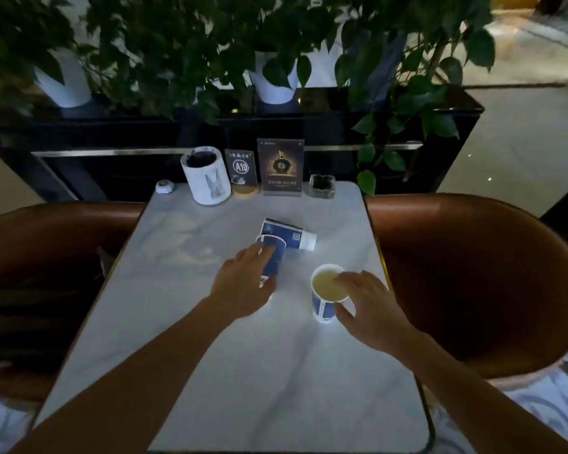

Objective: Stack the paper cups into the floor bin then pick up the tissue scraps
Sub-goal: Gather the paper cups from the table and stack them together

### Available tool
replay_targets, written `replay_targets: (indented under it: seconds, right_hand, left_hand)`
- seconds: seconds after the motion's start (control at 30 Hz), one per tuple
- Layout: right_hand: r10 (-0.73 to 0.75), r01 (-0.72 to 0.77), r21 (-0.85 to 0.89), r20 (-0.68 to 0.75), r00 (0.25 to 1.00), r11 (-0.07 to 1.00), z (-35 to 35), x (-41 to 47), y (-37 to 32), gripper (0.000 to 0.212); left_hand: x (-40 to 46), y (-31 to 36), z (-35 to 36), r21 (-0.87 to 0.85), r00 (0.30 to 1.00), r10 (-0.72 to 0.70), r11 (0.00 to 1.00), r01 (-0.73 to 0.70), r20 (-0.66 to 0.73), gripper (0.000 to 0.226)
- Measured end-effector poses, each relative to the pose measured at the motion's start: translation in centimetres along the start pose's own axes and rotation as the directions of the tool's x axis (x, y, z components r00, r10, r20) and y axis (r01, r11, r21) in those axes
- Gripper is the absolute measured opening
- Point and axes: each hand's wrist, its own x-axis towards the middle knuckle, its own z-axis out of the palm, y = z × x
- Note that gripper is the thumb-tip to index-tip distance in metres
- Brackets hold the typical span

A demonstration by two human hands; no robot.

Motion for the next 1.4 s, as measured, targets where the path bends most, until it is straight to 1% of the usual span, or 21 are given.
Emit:
replay_targets:
  seconds: [0.03,0.1,0.13,0.23,0.33,0.43,0.53,0.6,0.77,0.87,0.97,1.07,1.13,1.23,1.4]
  right_hand:
    - [-0.006,0.006,0.017,0.012,1.000,1.000,1.1,0.0,0.9,0.042]
    - [0.002,-0.005,0.056,0.048,0.999,0.998,2.5,0.1,1.9,0.042]
    - [0.013,-0.019,0.074,0.082,0.997,0.997,3.0,0.1,2.2,0.043]
    - [-0.004,0.000,0.100,0.048,0.999,0.995,4.5,0.5,3.2,0.043]
    - [-0.039,0.039,0.087,0.006,0.999,0.995,5.2,0.9,3.6,0.036]
    - [-0.046,0.046,0.075,0.001,0.999,0.996,5.6,1.3,3.9,0.027]
    - [-0.044,0.044,0.041,0.001,0.999,0.998,5.7,1.6,3.9,0.009]
    - [-0.040,0.040,0.033,0.002,0.999,0.999,5.7,1.8,4.0,0.002]
    - [-0.039,0.039,0.046,0.016,0.999,0.998,6.0,1.9,4.1,0.004]
    - [-0.032,0.031,0.050,0.022,0.999,0.998,6.1,1.9,3.9,0.005]
    - [-0.009,0.007,0.064,0.027,1.000,0.998,5.8,1.8,3.7,0.005]
    - [0.035,-0.035,0.102,0.004,0.999,0.994,5.3,1.7,3.6,0.007]
    - [0.066,-0.062,0.122,-0.027,0.997,0.991,5.0,1.4,3.6,0.010]
    - [0.086,-0.079,0.118,-0.058,0.995,0.990,4.3,1.0,3.3,0.010]
    - [0.102,-0.086,0.169,-0.089,0.991,0.982,3.6,0.6,2.5,0.017]
  left_hand:
    - [0.3,0.1,0.7,0.001,0.998,-0.028,1.000,0.028,0.050,0.062]
    - [0.9,-0.1,2.5,-0.010,0.993,-0.075,0.997,0.077,0.087,0.061]
    - [1.0,-0.3,3.4,0.002,0.987,-0.091,0.996,0.092,0.132,0.061]
    - [2.1,-1.1,5.7,0.020,0.972,-0.134,0.991,0.132,0.194,0.061]
    - [3.1,-1.8,7.6,0.050,0.949,-0.190,0.982,0.184,0.250,0.061]
    - [3.8,-2.3,9.0,0.016,0.940,-0.227,0.973,0.231,0.256,0.059]
    - [4.4,-2.6,10.1,-0.031,0.932,-0.261,0.960,0.278,0.252,0.058]
    - [4.5,-2.7,10.7,-0.069,0.925,-0.282,0.949,0.308,0.254,0.056]
    - [4.3,-2.6,11.8,-0.144,0.895,-0.360,0.902,0.406,0.264,0.049]
    - [4.2,-2.8,12.2,-0.186,0.884,-0.377,0.882,0.434,0.276,0.045]
    - [4.1,-3.2,12.7,-0.232,0.891,-0.376,0.871,0.433,0.254,0.043]
    - [3.5,-3.9,13.6,-0.285,0.919,-0.358,0.875,0.392,0.167,0.042]
    - [2.8,-4.2,14.2,-0.311,0.925,-0.362,0.872,0.379,0.110,0.043]
    - [1.4,-4.3,14.4,-0.320,0.920,-0.390,0.866,0.385,0.053,0.044]
    - [-1.3,-3.9,12.9,-0.434,0.893,-0.450,0.806,0.402,-0.008,0.039]
